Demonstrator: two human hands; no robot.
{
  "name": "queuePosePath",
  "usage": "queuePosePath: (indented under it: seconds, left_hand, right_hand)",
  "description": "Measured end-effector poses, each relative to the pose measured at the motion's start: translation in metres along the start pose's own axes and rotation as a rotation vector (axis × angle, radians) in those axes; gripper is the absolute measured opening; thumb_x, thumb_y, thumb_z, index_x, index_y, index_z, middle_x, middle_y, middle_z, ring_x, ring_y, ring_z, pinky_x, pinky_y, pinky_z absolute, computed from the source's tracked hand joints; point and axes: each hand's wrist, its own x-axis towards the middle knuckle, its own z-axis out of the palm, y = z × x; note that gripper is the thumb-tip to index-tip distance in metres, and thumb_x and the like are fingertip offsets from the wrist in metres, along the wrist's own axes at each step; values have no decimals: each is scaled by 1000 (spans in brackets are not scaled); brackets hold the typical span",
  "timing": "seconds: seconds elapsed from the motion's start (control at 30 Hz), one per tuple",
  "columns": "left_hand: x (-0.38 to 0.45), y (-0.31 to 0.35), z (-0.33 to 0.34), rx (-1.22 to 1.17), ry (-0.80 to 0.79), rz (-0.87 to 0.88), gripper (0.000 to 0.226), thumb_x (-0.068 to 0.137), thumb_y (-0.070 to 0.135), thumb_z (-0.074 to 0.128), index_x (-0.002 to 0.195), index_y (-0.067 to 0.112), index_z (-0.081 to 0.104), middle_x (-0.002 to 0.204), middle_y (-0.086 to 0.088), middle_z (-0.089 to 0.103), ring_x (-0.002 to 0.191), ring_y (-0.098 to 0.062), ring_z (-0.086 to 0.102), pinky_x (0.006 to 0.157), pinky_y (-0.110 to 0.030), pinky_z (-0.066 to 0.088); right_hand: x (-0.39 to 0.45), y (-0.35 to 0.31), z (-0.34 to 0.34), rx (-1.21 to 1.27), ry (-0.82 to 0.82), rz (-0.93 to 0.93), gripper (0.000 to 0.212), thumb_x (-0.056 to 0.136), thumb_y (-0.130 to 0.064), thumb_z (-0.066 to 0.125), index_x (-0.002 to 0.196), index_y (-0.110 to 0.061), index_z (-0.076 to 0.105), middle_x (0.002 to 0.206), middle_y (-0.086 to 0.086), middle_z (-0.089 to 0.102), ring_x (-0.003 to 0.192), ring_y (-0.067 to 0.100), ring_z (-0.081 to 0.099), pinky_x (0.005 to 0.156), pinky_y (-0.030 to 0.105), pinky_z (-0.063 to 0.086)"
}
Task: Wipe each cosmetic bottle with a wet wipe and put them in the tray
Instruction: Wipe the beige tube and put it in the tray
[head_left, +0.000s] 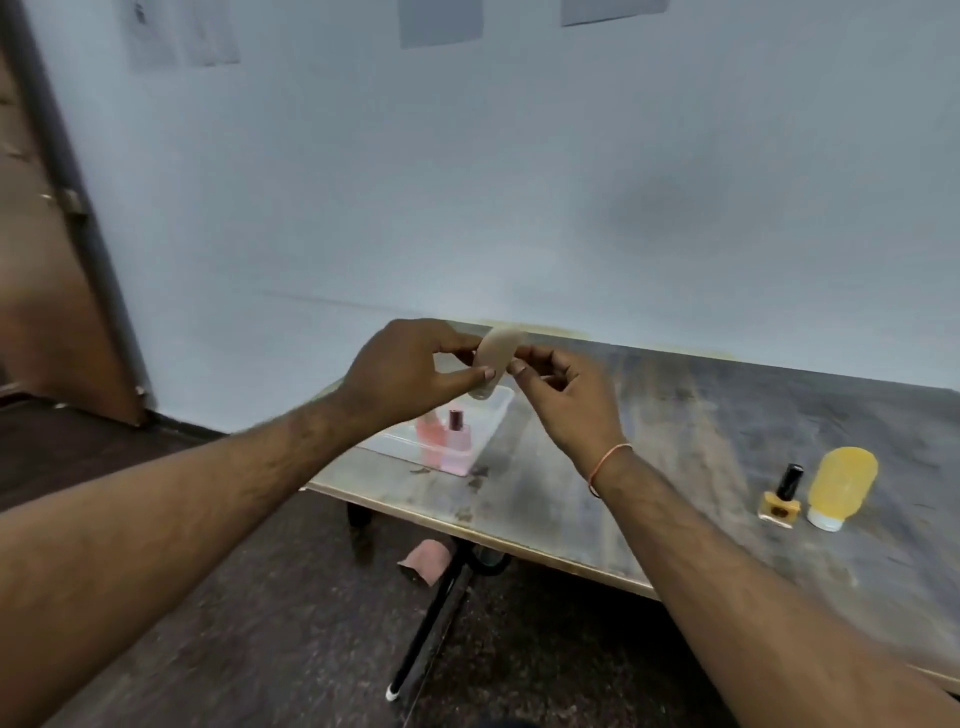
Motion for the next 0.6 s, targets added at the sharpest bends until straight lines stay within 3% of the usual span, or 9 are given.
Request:
queuePosePath:
  seconds: [0.1, 0.2, 0.37, 0.5, 0.6]
  left_hand:
    - [-5, -26, -23, 28, 37, -77, 30, 89, 59, 79, 116, 49, 79, 84, 32, 67, 78, 7, 70, 74, -20, 47]
    - [-7, -51, -37, 45, 107, -156, 29, 89, 60, 78, 116, 50, 79, 93, 28, 75, 96, 1, 68, 84, -30, 53]
    - [-9, -86, -43, 11, 153, -269, 25, 90, 57, 78, 114, 48, 80, 96, 28, 78, 104, 5, 66, 88, -26, 51]
    - [-15, -108, -38, 33, 169, -374, 24, 90, 57, 78, 112, 48, 81, 93, 28, 78, 91, 4, 67, 71, -21, 45]
    - [-19, -118, -29, 51, 139, -437, 19, 90, 56, 76, 108, 51, 81, 91, 27, 78, 67, 9, 62, 62, -24, 41]
  right_hand:
    - [15, -17, 34, -40, -65, -11, 21, 100, -37, 73, 118, -33, 81, 105, -18, 79, 98, -1, 71, 89, 23, 57]
    - [34, -34, 60, -147, -181, -35, 25, 103, -42, 65, 124, -37, 78, 110, -18, 78, 101, -1, 68, 91, 23, 53]
    - [60, -55, 91, -302, -342, -28, 33, 108, -45, 51, 123, -32, 78, 122, -11, 76, 112, 12, 65, 96, 30, 50]
    - [79, -58, 115, -403, -454, 26, 54, 110, -53, 40, 112, -14, 77, 121, 9, 76, 115, 27, 66, 104, 40, 52]
    - [92, -53, 129, -416, -510, 98, 61, 110, -60, 32, 121, -21, 78, 129, 1, 74, 121, 23, 63, 109, 41, 47]
